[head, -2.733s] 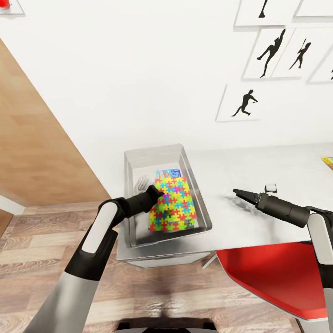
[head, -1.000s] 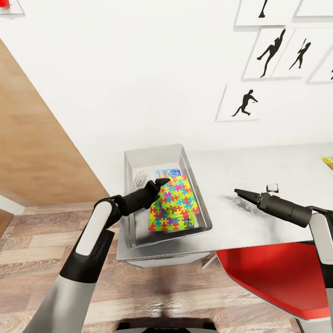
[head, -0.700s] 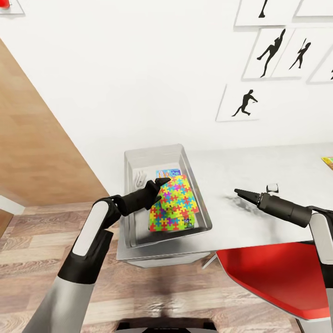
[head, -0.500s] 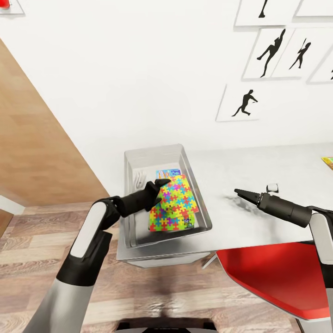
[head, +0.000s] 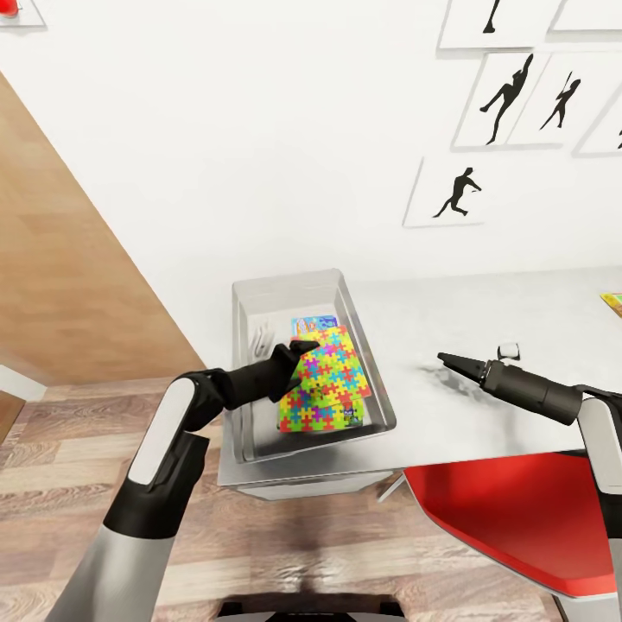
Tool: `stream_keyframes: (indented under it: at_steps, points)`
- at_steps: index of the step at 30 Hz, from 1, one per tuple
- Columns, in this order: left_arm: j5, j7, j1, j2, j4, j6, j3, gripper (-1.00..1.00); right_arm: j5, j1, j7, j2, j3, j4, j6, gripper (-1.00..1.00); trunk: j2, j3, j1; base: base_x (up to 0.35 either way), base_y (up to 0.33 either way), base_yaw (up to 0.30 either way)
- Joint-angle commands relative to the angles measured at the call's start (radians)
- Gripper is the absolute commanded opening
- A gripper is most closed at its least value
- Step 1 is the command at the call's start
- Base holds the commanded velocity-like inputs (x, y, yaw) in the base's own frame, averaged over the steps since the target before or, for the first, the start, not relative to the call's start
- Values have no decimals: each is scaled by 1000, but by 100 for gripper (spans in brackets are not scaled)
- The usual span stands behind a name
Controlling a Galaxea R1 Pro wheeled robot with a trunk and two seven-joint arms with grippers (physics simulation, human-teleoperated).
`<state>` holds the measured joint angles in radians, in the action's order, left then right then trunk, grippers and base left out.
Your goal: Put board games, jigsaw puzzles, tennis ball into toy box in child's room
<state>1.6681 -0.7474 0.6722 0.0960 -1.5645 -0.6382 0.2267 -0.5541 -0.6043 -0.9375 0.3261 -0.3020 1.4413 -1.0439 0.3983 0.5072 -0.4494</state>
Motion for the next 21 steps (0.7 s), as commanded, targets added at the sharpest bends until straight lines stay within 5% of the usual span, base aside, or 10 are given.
stream_keyframes:
  at_steps: [1, 11, 14, 16, 21]
  points:
    - [10, -15, 1, 1, -9, 0, 0, 100, 4, 0, -8, 0, -1, 3, -3, 100, 2, 1, -1, 0, 0, 0]
    - [14, -8, 8, 8, -36, -2, 26, 100, 5, 59, -14, -2, -29, 85, -3, 100, 2, 1, -1, 0, 0, 0]
    - [15, 33, 15, 9, -40, -1, 69, 100, 5, 83, -16, -3, -55, 128, -3, 100, 2, 1, -1, 0, 0, 0]
    - [14, 112, 34, 10, -42, -1, 130, 100, 5, 103, -20, -3, -76, 154, -3, 100, 2, 1, -1, 0, 0, 0]
    - [13, 169, 54, 11, -43, 0, 179, 100, 4, 111, -42, -3, -98, 164, -3, 100, 2, 1, -1, 0, 0, 0]
